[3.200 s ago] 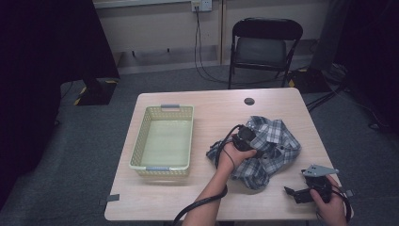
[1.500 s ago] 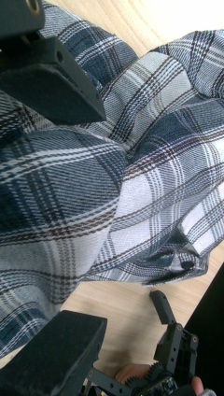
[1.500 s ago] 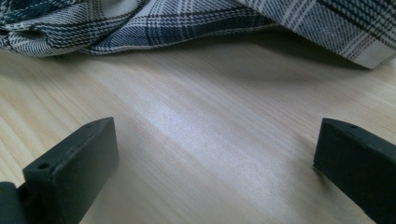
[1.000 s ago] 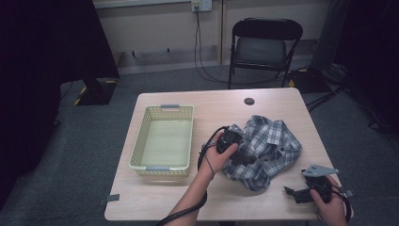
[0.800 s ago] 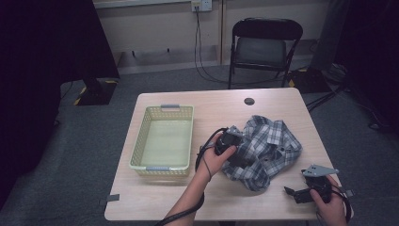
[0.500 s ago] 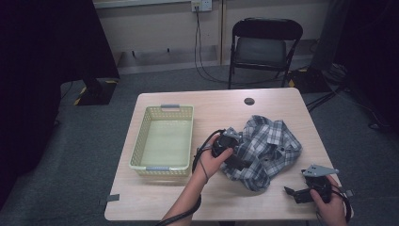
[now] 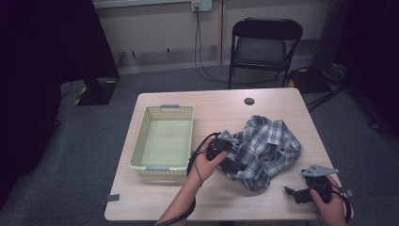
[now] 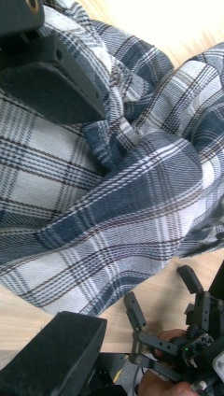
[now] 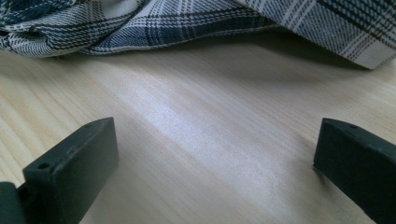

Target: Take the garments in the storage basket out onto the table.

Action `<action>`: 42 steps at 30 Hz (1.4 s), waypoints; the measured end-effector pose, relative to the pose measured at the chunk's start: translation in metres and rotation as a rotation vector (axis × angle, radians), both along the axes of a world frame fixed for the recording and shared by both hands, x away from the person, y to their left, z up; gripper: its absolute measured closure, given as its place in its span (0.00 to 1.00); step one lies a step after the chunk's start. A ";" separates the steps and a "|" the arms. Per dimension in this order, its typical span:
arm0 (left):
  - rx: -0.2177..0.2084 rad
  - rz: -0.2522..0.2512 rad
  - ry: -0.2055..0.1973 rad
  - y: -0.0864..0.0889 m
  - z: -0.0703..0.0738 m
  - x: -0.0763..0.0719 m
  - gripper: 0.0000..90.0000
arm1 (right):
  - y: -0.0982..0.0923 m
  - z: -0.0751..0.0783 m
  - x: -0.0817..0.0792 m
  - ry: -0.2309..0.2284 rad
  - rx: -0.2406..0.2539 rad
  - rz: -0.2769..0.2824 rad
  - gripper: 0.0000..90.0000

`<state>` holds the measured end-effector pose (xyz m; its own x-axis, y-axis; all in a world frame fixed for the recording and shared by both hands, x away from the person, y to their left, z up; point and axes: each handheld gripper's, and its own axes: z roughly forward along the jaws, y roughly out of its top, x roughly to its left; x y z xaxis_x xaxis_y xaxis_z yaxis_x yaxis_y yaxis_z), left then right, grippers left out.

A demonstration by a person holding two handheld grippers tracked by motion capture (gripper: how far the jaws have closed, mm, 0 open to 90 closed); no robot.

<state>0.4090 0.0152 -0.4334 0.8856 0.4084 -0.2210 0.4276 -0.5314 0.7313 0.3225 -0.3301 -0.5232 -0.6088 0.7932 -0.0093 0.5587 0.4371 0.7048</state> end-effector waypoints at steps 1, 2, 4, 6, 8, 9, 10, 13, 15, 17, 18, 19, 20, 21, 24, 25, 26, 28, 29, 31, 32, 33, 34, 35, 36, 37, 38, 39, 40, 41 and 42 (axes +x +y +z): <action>-0.001 0.000 0.000 0.001 0.000 -0.001 0.03 | 0.000 0.000 0.000 0.000 0.000 0.000 0.00; -0.002 -0.003 0.000 0.002 0.000 -0.002 0.03 | 0.000 0.000 0.000 0.000 0.000 0.000 0.00; -0.007 -0.003 -0.003 0.003 0.001 -0.003 0.03 | 0.000 0.000 0.000 0.000 0.000 0.000 0.00; -0.015 -0.008 -0.007 0.005 0.002 -0.004 0.03 | 0.000 0.000 0.000 0.000 0.000 0.000 0.00; -0.014 -0.013 -0.008 0.005 0.002 -0.006 0.03 | 0.000 0.000 0.000 0.000 0.000 0.000 0.00; -0.009 -0.014 -0.010 0.006 0.001 -0.007 0.03 | 0.000 0.000 0.000 0.000 0.000 0.000 0.00; -0.004 -0.017 -0.010 0.006 0.001 -0.007 0.03 | 0.000 0.000 0.000 0.000 0.000 0.000 0.00; -0.004 -0.026 -0.013 0.008 0.000 -0.010 0.03 | 0.000 0.000 0.000 0.000 0.000 0.000 0.00; -0.003 -0.031 -0.013 0.010 0.000 -0.011 0.03 | 0.000 0.000 0.000 0.000 0.000 0.000 0.00; 0.001 -0.035 -0.013 0.012 -0.001 -0.012 0.03 | 0.000 0.000 0.000 0.000 0.000 0.000 0.00; 0.005 -0.036 -0.013 0.013 -0.002 -0.013 0.03 | 0.000 0.000 0.000 0.000 0.000 0.000 0.00; 0.004 -0.034 -0.010 0.014 -0.002 -0.014 0.03 | 0.000 0.000 0.000 0.000 0.000 0.000 0.00; 0.007 -0.039 -0.010 0.016 -0.003 -0.014 0.03 | 0.000 0.000 0.000 0.000 0.000 0.000 0.00; 0.007 -0.039 -0.006 0.017 -0.004 -0.015 0.03 | 0.000 0.000 0.000 0.000 0.000 0.000 0.00; 0.013 -0.047 -0.005 0.020 -0.007 -0.018 0.03 | 0.000 0.000 0.000 0.000 0.000 0.000 0.00; 0.012 -0.047 -0.004 0.021 -0.008 -0.018 0.03 | 0.000 0.000 0.000 0.000 0.000 0.000 0.00; 0.012 -0.049 -0.003 0.022 -0.009 -0.019 0.03 | 0.000 0.000 0.000 0.000 0.000 0.000 0.00; 0.013 -0.049 0.000 0.024 -0.011 -0.020 0.03 | 0.000 0.000 0.000 0.000 0.000 0.000 0.00; 0.010 -0.049 0.004 0.025 -0.012 -0.020 0.03 | 0.000 0.000 0.000 0.000 0.000 0.000 0.00; 0.012 -0.052 0.010 0.026 -0.014 -0.021 0.03 | 0.000 0.000 0.000 0.000 0.000 0.000 0.00; 0.010 -0.053 0.012 0.027 -0.015 -0.022 0.03 | 0.000 0.000 0.000 0.000 0.000 0.000 0.00; 0.009 -0.053 0.014 0.028 -0.016 -0.023 0.03 | 0.000 0.000 0.000 0.000 0.000 0.000 0.00; 0.009 -0.056 0.016 0.029 -0.017 -0.024 0.03 | 0.000 0.000 0.000 0.000 0.000 0.000 0.00; 0.010 -0.059 0.018 0.030 -0.018 -0.025 0.03 | 0.000 0.000 0.000 0.000 0.000 0.000 0.00; 0.013 -0.063 0.021 0.032 -0.020 -0.026 0.03 | 0.000 0.000 0.000 0.000 0.000 0.000 0.00; 0.013 -0.063 0.022 0.033 -0.021 -0.027 0.03 | 0.000 0.000 0.000 0.000 0.000 0.000 0.00; 0.016 -0.062 0.024 0.035 -0.023 -0.028 0.03 | 0.000 0.000 0.000 0.000 0.000 0.000 0.00; 0.015 -0.063 0.026 0.036 -0.023 -0.028 0.03 | 0.000 0.000 0.000 0.000 0.000 0.000 0.00; 0.016 -0.060 0.027 0.038 -0.025 -0.029 0.03 | 0.000 0.000 0.000 0.000 0.000 0.000 0.00; 0.013 -0.057 0.029 0.040 -0.026 -0.029 0.03 | 0.000 0.000 0.000 0.000 0.000 0.000 0.00; 0.014 -0.055 0.031 0.042 -0.027 -0.030 0.03 | 0.000 0.000 0.000 0.000 0.000 0.000 0.00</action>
